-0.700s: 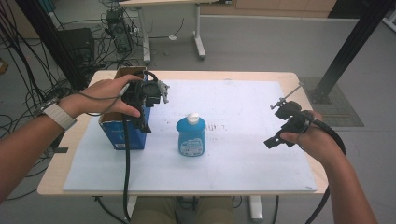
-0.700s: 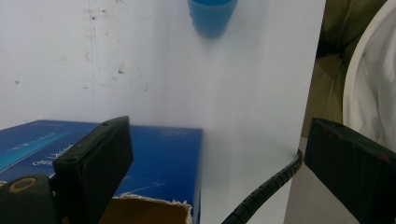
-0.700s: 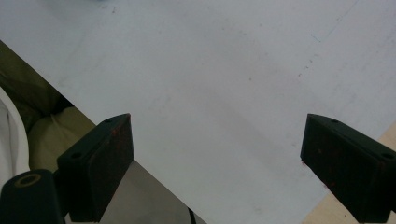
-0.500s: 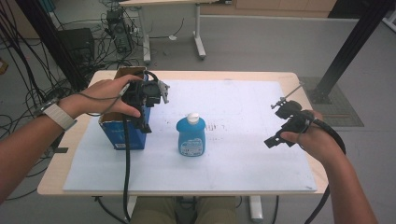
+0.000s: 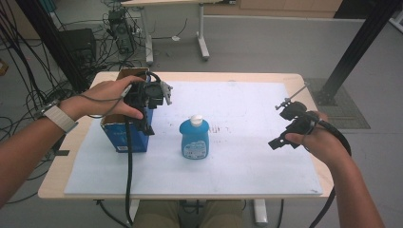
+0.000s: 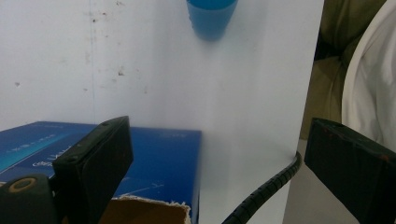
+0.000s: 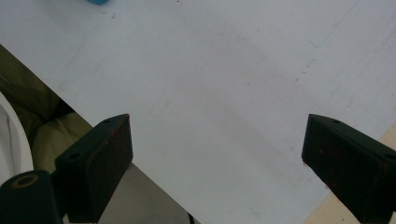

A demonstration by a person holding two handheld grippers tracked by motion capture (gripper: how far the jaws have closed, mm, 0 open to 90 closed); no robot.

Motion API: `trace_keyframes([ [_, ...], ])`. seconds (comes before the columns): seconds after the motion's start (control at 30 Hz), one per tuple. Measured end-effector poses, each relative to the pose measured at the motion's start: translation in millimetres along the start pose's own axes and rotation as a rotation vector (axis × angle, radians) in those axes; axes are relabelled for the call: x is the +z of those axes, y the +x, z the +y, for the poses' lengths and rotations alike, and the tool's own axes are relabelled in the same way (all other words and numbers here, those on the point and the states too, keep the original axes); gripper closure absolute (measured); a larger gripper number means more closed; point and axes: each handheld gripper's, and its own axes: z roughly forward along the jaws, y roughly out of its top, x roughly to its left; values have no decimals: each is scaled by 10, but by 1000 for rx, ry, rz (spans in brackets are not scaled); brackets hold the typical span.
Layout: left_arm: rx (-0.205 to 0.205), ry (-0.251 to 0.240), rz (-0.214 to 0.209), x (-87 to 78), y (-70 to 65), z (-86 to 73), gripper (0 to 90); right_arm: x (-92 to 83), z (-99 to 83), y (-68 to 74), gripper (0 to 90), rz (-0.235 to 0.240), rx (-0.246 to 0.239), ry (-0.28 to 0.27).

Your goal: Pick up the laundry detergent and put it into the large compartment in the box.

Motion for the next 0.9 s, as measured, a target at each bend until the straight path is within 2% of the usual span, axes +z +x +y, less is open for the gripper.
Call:
trace_keyframes([
  [0.13, 0, 0, 0, 2, -3, 4, 84, 4, 6, -18, 88, 14, 8, 0],
  [0.47, -7, -19, -8, -10, 25, -25, 84, 12, -18, -34, 86, 10, 13, -6],
  [0.9, -2, -14, -7, -30, 11, 3, 84, 21, -10, -42, 85, 7, 18, -1],
])
